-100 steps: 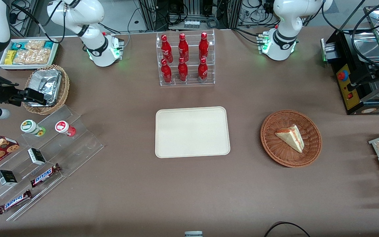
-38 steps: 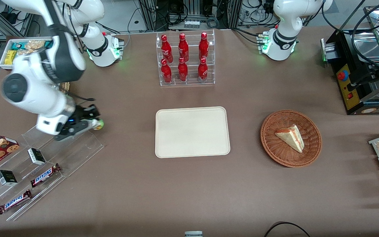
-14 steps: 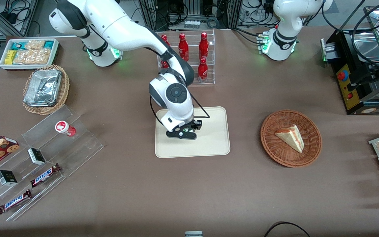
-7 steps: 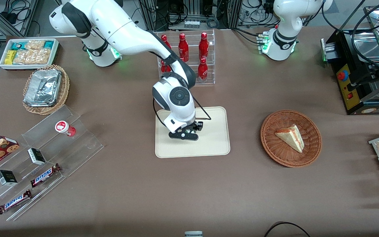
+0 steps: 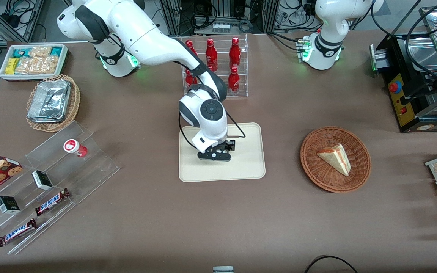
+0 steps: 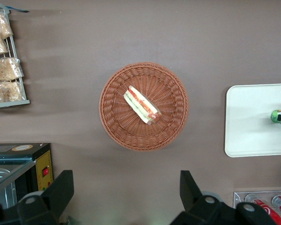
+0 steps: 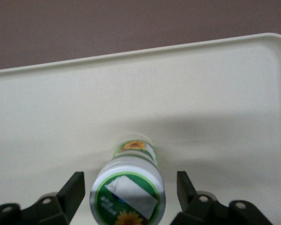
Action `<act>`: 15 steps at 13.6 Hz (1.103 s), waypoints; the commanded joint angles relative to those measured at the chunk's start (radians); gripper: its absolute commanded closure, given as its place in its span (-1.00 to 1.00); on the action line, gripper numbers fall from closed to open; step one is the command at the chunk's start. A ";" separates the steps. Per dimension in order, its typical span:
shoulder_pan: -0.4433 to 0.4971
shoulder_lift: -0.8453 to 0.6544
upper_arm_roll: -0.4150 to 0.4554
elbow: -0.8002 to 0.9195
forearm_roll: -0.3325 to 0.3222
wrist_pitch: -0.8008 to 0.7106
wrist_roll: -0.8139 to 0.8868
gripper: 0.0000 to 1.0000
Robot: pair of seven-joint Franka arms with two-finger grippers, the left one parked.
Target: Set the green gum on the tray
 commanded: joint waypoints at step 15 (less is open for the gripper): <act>-0.013 -0.169 -0.010 0.024 -0.040 -0.251 -0.107 -1.00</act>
